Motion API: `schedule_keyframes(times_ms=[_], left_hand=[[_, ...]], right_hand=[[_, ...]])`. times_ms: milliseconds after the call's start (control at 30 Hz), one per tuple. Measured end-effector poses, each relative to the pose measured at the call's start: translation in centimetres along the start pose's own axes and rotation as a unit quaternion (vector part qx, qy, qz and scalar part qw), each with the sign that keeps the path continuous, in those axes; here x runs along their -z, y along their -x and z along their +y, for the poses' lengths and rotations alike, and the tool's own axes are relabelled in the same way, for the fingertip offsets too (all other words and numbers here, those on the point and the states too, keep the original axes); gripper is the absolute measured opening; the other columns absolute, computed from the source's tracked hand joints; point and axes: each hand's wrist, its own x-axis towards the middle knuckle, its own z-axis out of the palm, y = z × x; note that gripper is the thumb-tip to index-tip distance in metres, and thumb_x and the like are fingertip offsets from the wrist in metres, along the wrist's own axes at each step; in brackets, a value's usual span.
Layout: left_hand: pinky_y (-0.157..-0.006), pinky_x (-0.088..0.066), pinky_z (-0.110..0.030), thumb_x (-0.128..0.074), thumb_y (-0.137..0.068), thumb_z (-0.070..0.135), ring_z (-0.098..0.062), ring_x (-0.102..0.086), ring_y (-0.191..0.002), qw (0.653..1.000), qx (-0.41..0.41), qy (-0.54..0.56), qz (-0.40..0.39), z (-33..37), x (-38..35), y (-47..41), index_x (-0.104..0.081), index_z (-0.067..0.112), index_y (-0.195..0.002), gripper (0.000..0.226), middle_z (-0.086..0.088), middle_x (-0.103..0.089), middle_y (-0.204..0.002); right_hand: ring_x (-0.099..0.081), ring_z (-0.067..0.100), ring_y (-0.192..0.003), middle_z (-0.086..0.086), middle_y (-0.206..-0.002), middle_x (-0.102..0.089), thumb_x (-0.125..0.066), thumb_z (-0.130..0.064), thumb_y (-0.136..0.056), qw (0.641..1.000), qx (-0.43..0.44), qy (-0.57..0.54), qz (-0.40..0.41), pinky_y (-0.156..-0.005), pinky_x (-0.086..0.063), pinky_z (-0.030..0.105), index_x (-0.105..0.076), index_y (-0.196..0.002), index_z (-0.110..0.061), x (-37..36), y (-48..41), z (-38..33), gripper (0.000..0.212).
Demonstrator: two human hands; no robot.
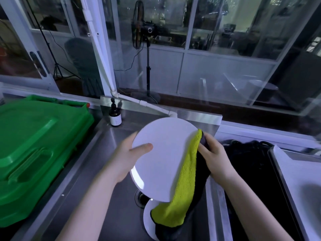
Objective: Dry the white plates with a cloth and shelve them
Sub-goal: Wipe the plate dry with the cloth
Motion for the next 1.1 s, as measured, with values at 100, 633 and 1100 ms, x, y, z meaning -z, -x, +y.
schedule_keyframes(times_ms=[100, 633, 1100], left_hand=[[-0.084, -0.056, -0.024, -0.074, -0.084, 0.025, -0.005, -0.071, -0.102, 0.99, -0.015, -0.097, -0.102, 1.3, -0.1, -1.2, -0.07, 0.05, -0.102, 0.031, 0.017, -0.075, -0.109], [-0.089, -0.037, 0.003, -0.061, -0.092, 0.033, 0.028, -0.038, -0.124, 0.986, -0.125, 0.005, 0.107, -3.1, -4.1, 0.3, -0.039, 0.071, -0.133, 0.06, 0.047, -0.046, -0.136], [-0.106, -0.036, -0.021, -0.068, -0.093, 0.019, 0.012, -0.048, -0.129, 0.984, -0.145, -0.108, -0.002, 0.2, -0.5, -1.5, -0.051, 0.058, -0.135, 0.06, 0.035, -0.052, -0.14]], right_hand=[[-0.044, 0.002, -0.069, -0.01, -0.069, -0.053, -0.064, 0.0, -0.09, 0.98, 0.077, 0.157, -0.09, -0.067, -0.037, 0.021, -0.058, -0.076, -0.024, 0.0, -2.0, -2.3, 0.028], [-0.038, 0.022, -0.09, 0.007, -0.093, -0.044, -0.059, -0.018, -0.096, 0.964, -0.13, -0.177, 0.151, -0.078, -0.031, 0.043, -0.043, -0.092, 0.011, -0.4, -0.5, 1.3, 0.033], [-0.046, 0.002, -0.076, 0.0, -0.073, -0.057, -0.064, -0.004, -0.091, 0.972, 0.101, 0.195, -0.078, -0.073, -0.041, 0.03, -0.062, -0.082, -0.012, 0.5, -4.4, -2.8, 0.012]])
